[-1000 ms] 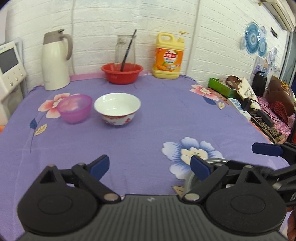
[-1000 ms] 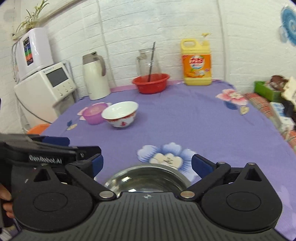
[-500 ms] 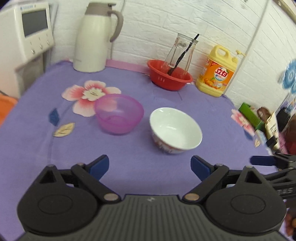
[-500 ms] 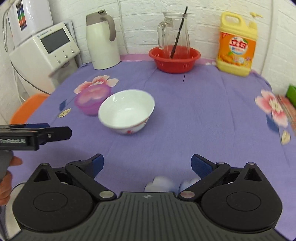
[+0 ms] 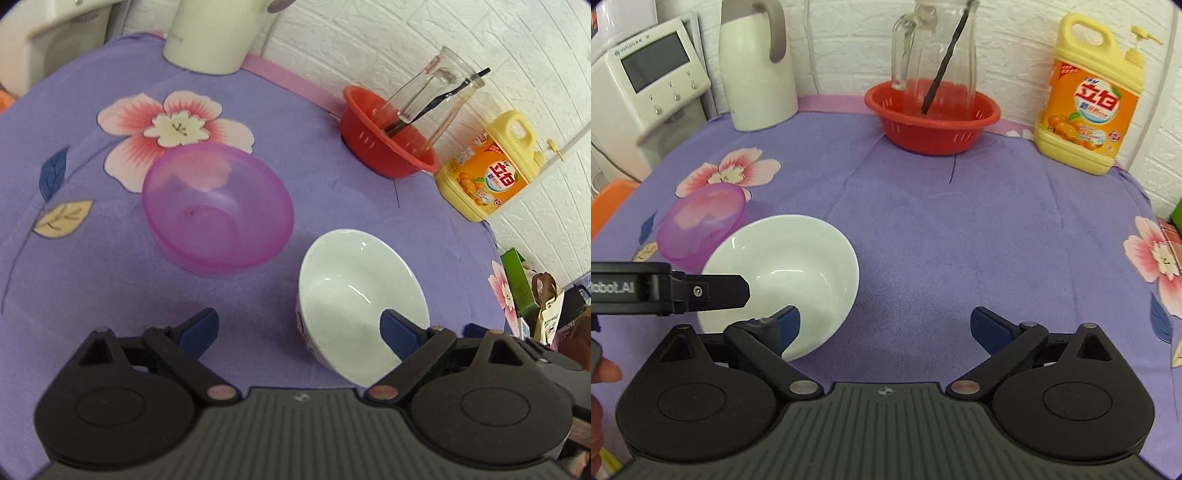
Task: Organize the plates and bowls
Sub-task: 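Move the left tool to the red-patterned white bowl and grasp its rim, then lift the white bowl with the left tool and lower it into the steel bowl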
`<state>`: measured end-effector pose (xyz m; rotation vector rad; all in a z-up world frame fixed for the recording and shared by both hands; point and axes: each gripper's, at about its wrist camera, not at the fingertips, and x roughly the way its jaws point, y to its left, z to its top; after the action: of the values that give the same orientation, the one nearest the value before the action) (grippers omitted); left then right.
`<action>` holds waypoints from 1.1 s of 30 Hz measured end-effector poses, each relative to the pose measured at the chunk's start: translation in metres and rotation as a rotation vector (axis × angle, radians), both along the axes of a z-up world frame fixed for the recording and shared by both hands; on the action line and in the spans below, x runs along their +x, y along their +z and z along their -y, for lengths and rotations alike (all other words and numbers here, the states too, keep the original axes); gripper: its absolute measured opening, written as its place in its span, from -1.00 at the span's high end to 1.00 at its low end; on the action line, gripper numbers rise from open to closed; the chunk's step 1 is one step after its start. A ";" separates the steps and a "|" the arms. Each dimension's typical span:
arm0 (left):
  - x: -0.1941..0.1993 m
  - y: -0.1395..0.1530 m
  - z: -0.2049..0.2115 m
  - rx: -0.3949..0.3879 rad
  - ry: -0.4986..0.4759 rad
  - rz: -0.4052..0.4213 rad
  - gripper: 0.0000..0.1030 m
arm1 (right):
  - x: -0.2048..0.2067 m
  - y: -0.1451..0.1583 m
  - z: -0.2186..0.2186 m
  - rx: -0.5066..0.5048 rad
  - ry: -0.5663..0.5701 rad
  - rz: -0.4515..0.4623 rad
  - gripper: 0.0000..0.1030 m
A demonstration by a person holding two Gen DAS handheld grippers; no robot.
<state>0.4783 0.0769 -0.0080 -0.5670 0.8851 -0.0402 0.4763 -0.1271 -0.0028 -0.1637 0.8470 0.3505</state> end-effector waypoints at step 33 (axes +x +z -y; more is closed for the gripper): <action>-0.003 0.004 0.038 0.020 -0.108 0.054 0.23 | -0.026 -0.005 -0.024 0.073 0.145 0.023 -0.86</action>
<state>0.4753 0.0391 -0.0039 -0.4972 0.8621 -0.1436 0.4506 -0.1033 -0.0074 -0.1617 0.8002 0.5134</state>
